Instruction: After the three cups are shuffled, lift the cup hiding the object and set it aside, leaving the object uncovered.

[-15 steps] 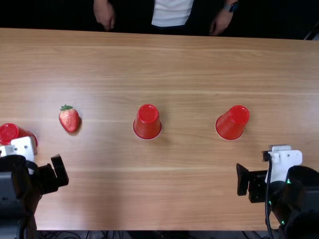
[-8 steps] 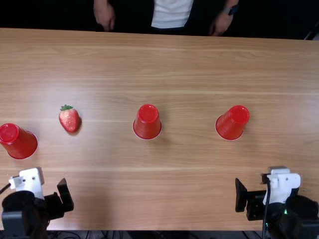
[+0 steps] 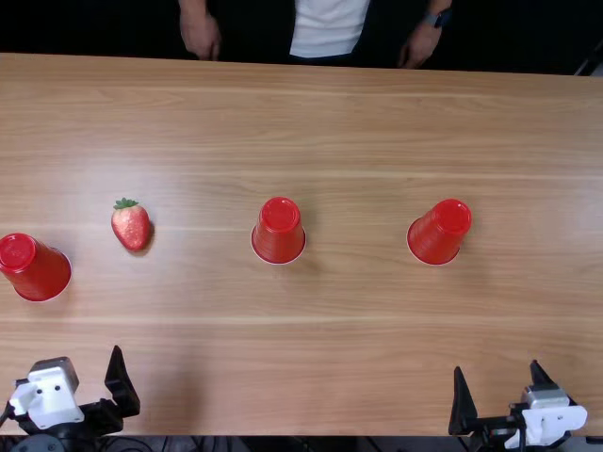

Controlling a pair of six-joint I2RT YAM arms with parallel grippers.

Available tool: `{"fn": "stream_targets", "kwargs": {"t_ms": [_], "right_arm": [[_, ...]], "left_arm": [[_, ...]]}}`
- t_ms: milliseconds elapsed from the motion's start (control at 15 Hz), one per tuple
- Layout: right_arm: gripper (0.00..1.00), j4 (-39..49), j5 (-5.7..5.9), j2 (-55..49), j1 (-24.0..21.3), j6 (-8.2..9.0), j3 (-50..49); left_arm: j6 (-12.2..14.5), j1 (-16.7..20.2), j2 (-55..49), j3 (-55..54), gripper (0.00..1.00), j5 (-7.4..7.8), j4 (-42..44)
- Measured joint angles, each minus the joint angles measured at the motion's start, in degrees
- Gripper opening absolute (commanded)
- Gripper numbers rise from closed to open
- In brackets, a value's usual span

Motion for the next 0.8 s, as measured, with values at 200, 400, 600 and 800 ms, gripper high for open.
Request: {"fn": "stream_targets", "kwargs": {"t_ms": [200, 400, 600, 800], "right_arm": [[1.0, 0.9, 0.61, 0.0, -0.1, -0.04, -1.6], [1.0, 7.4, 1.27, 0.0, -0.1, -0.26, -6.8], [1.0, 32.5, 1.42, 0.0, -0.1, -0.46, -17.6], [1.0, 56.8, 1.4, 0.0, -0.1, -0.46, -27.5]], "left_arm": [[0.0, 0.0, -0.1, -1.5, 1.0, 0.0, 0.9], [1.8, 0.0, -0.1, -9.2, 1.0, 0.0, 19.7], [6.5, 0.0, -0.1, -18.9, 1.0, 0.79, 33.9], [9.1, 0.0, -0.1, -25.1, 1.0, 4.24, 40.2]]}}
